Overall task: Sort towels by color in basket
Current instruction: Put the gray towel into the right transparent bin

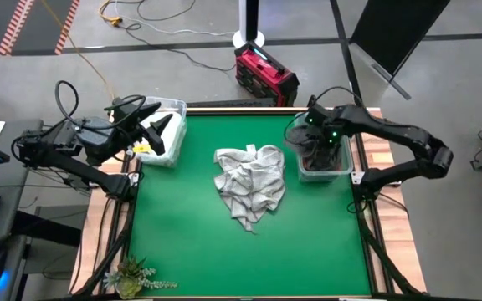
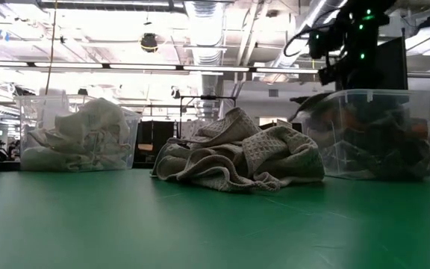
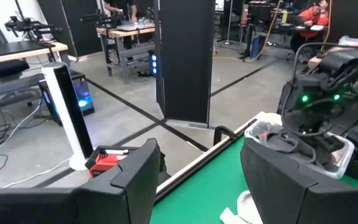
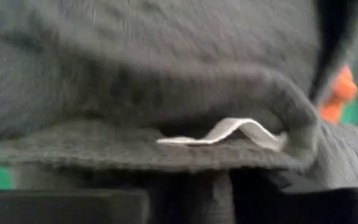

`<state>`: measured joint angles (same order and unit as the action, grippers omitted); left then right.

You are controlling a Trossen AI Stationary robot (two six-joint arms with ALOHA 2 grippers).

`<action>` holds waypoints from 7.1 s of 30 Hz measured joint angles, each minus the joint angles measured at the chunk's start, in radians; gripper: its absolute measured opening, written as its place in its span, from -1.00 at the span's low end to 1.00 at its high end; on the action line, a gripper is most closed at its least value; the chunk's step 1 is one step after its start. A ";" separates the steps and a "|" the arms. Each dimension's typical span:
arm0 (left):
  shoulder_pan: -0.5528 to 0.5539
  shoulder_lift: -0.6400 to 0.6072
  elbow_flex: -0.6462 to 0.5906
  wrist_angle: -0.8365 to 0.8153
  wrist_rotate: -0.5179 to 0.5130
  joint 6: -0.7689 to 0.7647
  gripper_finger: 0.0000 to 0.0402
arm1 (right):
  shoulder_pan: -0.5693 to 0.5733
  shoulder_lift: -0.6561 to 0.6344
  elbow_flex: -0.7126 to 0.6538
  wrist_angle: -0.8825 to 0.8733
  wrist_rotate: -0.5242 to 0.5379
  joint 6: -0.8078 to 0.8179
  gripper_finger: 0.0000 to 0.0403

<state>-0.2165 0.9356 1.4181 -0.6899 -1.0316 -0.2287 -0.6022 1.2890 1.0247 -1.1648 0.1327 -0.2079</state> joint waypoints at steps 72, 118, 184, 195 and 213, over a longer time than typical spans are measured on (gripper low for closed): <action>0.000 0.000 0.000 -0.001 -0.008 -0.021 0.07 | -0.168 0.030 -0.068 0.355 0.000 -0.325 0.03; 0.000 0.000 0.000 0.000 -0.010 0.000 0.07 | -0.115 0.064 0.125 -0.220 -0.042 -0.049 -0.26; 0.000 0.000 0.000 0.000 -0.015 0.000 0.07 | -0.319 -0.003 0.202 0.079 -0.234 0.273 -0.60; 0.000 0.000 0.000 0.000 -0.015 0.000 0.07 | -0.219 -0.027 0.213 0.195 -0.236 0.059 -0.60; 0.000 0.000 0.000 0.000 -0.015 -0.003 0.07 | -0.116 -0.012 0.213 0.283 -0.157 0.061 0.20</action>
<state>-0.2161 0.9352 1.4183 -0.6903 -1.0462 -0.2317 -0.7187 1.2765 1.2381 -0.8815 -0.0241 -0.1465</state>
